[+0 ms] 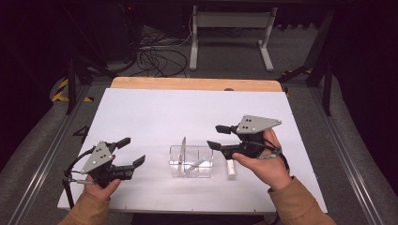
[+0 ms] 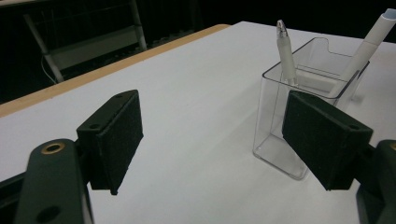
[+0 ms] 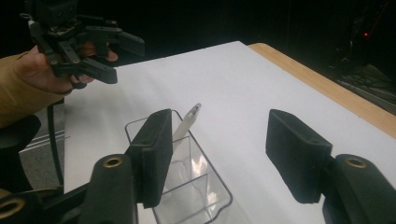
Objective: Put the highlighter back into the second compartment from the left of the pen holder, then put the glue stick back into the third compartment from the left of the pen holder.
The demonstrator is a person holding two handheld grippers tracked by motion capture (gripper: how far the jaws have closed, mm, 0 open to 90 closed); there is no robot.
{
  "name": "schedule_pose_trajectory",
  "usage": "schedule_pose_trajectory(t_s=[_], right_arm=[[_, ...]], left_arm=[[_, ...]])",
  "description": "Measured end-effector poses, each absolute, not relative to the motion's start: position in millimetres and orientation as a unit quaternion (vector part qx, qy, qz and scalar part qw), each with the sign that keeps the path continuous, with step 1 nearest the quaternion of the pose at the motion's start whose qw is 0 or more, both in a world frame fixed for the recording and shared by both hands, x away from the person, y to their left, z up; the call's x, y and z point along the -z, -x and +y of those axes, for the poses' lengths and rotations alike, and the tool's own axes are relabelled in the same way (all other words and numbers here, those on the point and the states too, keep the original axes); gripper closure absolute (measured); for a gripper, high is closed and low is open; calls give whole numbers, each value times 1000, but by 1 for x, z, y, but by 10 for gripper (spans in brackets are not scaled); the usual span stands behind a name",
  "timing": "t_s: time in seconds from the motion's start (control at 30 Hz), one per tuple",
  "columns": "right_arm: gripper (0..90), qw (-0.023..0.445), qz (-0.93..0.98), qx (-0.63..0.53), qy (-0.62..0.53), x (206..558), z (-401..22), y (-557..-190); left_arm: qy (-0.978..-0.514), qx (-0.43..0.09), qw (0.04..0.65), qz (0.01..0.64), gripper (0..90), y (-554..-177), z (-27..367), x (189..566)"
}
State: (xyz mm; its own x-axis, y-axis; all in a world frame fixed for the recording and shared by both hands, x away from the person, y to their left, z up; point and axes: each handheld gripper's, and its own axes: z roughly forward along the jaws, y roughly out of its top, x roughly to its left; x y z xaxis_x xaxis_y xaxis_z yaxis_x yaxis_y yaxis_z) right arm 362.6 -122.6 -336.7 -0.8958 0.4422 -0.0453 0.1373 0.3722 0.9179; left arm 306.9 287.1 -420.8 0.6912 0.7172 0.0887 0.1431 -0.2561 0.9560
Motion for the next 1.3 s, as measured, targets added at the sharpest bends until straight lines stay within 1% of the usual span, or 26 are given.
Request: schedule_pose_trajectory(t_s=[0.47,1.07,1.3], right_arm=[[362,180,820,-502,-208,341,-143,-360],[300,184,831,-477,-220,346,-151,-363],[298,181,838,-460,-231,350,-151,-362]], left_arm=[[-746,-269,537,288,212,-307,287,421],[-746,-270,537,287,212,-306,287,420],[-746,-270,536,287,212,-306,287,420]])
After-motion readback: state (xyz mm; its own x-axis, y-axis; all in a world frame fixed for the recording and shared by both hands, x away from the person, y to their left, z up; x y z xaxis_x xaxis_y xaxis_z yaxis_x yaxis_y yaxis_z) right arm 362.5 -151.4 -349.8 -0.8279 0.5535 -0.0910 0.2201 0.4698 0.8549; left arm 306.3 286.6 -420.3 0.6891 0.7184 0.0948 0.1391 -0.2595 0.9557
